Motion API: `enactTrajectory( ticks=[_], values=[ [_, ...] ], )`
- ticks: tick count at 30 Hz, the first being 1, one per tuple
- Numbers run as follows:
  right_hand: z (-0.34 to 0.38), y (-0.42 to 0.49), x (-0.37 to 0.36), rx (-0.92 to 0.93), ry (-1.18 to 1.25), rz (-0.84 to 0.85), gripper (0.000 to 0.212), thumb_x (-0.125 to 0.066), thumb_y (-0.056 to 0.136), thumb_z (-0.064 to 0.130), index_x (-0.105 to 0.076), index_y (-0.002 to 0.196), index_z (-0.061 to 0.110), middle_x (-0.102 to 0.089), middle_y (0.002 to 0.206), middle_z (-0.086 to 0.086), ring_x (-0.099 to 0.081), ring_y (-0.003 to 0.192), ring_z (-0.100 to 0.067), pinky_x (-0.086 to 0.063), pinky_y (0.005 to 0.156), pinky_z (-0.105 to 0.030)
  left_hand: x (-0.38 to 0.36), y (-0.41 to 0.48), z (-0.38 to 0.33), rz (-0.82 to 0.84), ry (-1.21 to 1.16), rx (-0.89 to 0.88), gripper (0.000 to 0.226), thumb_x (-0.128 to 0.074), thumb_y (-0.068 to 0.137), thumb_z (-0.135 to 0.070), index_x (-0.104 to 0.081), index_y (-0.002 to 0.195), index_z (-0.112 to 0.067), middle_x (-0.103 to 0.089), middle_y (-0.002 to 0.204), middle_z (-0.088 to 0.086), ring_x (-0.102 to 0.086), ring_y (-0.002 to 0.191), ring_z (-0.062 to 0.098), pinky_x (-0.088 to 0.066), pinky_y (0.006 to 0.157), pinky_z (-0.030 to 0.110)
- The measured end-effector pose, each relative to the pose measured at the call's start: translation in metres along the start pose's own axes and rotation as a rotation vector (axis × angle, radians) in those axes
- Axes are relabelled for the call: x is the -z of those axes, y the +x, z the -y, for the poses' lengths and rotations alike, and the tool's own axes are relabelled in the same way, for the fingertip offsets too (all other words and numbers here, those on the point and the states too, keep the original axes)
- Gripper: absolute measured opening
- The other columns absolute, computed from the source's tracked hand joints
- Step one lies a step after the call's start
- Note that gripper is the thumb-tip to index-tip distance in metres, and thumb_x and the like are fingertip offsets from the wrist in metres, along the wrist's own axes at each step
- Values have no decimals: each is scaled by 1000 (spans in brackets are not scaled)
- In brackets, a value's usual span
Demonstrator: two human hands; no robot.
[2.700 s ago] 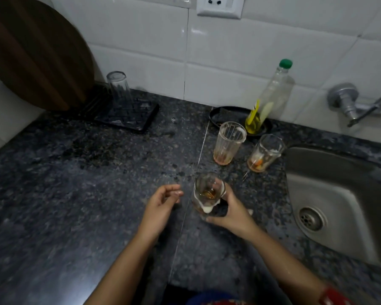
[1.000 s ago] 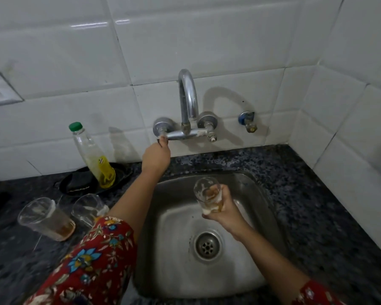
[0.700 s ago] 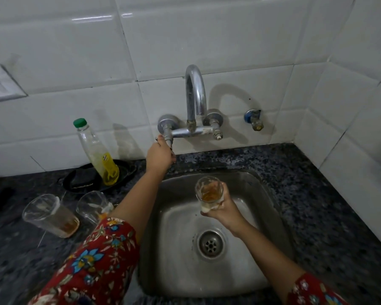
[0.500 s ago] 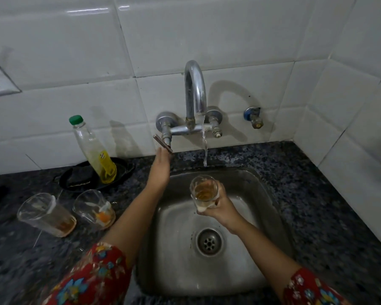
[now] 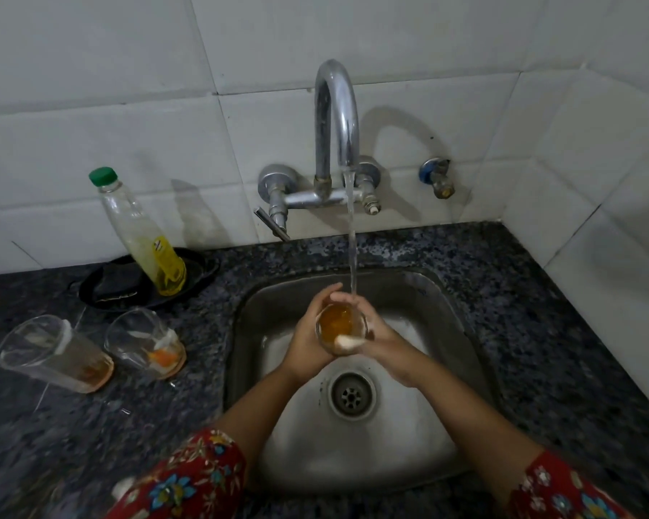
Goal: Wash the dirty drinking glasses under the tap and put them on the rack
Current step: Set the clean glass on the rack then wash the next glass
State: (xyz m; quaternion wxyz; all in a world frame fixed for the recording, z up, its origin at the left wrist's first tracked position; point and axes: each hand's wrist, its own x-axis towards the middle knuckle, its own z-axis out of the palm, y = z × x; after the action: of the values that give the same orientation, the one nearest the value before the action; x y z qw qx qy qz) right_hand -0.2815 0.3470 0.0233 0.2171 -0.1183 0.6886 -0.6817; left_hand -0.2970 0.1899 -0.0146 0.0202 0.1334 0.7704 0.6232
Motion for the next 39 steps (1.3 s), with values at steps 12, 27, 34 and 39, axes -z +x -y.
enactTrajectory(
  ticks=[12, 27, 34, 39],
  values=[
    [36, -6, 14, 547, -916, -191, 24, -60, 77, -3, -72, 88, 15, -63, 95, 1, -60, 91, -9, -49, 91, -31, 12, 13, 24, 33, 37, 68, 60, -75, 56, 5, -59, 112, -11, -66, 110, 9, -64, 102, 18, -52, 87, 29],
    [45, 16, 16, 209, -1875, 328, 37, -46, 93, 7, -50, 129, 19, -49, 139, -6, -46, 128, -27, -32, 109, -45, 2, 12, 8, 7, 197, 100, 63, -78, 62, 8, -60, 117, -18, -65, 112, -3, -63, 101, 8, -51, 82, 15],
    [32, 23, 4, 168, -1876, 373, 22, -54, 89, 9, -63, 109, 15, -63, 115, -5, -61, 104, -26, -46, 82, -34, 0, 2, -3, -44, 325, 19, 42, -79, 67, -10, -62, 104, -20, -66, 100, -7, -65, 91, 5, -50, 73, 14],
    [44, 18, 7, 89, -1872, 399, 19, -56, 85, 7, -63, 100, 16, -64, 106, -6, -62, 96, -26, -43, 73, -34, 4, 5, -17, 93, 252, 64, 47, -79, 60, -13, -61, 104, -14, -68, 99, 0, -66, 92, 11, -52, 75, 29]
  ],
)
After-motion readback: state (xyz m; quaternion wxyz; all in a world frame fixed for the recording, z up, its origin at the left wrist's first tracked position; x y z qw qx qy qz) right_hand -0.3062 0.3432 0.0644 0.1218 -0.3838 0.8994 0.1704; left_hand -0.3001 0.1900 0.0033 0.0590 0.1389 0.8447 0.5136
